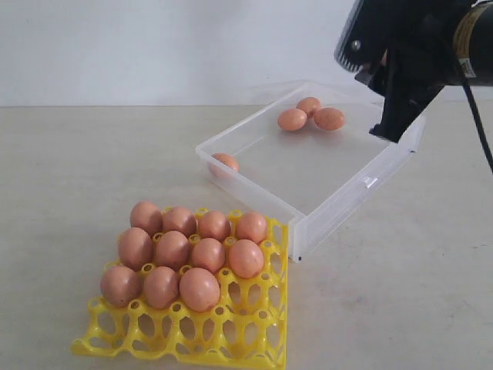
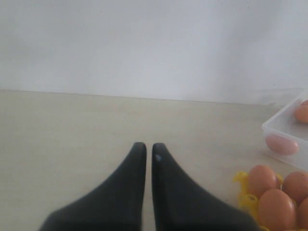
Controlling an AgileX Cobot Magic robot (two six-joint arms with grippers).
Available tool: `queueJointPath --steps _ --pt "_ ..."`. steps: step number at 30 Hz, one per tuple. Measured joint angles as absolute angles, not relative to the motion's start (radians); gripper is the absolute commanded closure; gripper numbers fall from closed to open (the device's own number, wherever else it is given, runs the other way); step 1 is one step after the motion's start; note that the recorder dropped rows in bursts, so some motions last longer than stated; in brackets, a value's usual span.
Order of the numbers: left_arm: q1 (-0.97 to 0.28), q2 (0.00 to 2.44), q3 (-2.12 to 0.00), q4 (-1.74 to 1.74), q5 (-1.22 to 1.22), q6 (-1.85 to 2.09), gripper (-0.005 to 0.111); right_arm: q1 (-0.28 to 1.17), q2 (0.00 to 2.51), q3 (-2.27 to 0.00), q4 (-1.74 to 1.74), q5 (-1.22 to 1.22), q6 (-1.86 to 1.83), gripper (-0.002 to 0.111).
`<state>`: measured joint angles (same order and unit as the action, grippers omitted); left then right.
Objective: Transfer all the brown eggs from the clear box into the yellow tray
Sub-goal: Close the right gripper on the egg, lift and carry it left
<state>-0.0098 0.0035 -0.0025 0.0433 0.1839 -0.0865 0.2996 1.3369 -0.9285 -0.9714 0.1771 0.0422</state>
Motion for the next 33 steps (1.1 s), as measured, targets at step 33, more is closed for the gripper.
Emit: queueJointPath --steps 33 --pt "-0.01 0.003 -0.003 0.043 0.184 -0.086 0.103 0.222 1.398 -0.581 -0.659 -1.198 1.32 0.109"
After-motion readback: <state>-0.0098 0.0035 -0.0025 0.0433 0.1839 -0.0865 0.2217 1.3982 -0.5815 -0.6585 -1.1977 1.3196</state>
